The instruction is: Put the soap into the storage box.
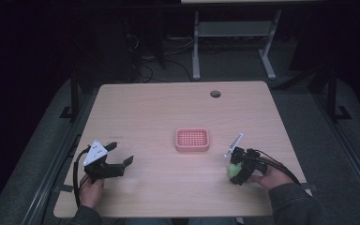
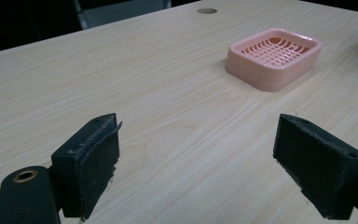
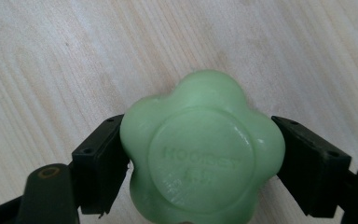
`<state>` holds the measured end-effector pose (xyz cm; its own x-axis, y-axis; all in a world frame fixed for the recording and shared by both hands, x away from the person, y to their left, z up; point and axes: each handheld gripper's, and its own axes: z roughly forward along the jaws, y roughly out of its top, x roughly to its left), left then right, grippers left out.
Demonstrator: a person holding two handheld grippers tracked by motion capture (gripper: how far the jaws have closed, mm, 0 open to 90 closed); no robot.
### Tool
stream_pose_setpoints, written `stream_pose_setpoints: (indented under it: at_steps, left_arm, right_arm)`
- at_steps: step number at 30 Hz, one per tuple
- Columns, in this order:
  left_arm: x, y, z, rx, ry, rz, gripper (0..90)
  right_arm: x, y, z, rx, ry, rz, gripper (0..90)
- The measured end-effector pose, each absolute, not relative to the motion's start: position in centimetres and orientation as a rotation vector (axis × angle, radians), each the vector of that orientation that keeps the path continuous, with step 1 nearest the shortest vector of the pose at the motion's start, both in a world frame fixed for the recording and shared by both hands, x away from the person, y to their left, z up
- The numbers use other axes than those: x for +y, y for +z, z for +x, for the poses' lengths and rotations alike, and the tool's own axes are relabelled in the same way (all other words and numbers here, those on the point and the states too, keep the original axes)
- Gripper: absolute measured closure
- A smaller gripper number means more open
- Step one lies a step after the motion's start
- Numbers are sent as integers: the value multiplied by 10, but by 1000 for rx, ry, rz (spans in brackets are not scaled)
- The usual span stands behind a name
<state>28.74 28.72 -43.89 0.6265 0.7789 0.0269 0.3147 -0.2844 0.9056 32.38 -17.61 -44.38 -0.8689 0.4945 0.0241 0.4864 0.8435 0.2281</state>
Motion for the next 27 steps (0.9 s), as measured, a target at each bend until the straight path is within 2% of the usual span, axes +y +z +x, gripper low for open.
stream_pose_setpoints:
  at_steps: [27]
  left_arm:
    - [287, -439, 287, 872, 589, 1861, 141]
  right_arm:
    - [-178, -442, 324, 2991, 334, 799, 245]
